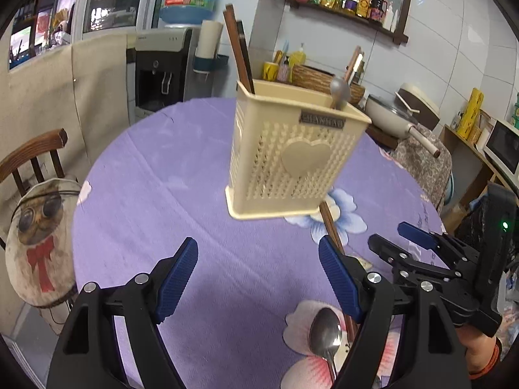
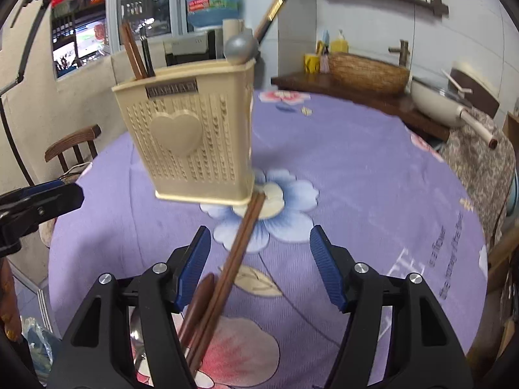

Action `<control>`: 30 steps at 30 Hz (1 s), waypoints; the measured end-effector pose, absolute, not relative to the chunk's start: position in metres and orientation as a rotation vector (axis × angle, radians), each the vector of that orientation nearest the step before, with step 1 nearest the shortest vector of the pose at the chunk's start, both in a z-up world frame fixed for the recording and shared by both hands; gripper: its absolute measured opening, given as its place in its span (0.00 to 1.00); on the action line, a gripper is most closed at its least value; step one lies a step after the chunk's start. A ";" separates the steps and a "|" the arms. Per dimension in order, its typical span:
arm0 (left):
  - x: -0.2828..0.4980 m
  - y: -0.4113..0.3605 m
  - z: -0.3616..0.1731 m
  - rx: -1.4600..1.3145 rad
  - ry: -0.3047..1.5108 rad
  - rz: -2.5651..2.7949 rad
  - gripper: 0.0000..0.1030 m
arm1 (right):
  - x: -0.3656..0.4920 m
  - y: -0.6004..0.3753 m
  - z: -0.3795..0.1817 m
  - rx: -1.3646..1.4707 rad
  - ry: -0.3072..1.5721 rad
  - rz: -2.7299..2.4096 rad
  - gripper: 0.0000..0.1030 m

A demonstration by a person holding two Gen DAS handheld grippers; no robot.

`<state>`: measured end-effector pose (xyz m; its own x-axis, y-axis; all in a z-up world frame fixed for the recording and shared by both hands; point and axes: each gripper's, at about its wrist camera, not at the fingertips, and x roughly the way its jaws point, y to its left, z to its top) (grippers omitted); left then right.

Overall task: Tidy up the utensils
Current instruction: 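Move the left tool to the metal spoon while the right tool approaches two brown chopsticks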

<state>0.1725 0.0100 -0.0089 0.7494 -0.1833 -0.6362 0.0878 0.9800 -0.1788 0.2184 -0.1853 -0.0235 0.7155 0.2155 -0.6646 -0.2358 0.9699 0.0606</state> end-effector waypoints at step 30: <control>0.142 -0.040 -0.058 -0.026 0.880 -0.260 0.72 | 0.252 -0.174 -0.061 -0.062 0.922 0.258 0.53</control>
<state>0.1418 -0.0398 -0.0578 0.6080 -0.2359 -0.7581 0.2146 0.9681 -0.1291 0.2516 -0.1742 -0.0607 0.5758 0.1936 -0.7943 -0.2465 0.9675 0.0571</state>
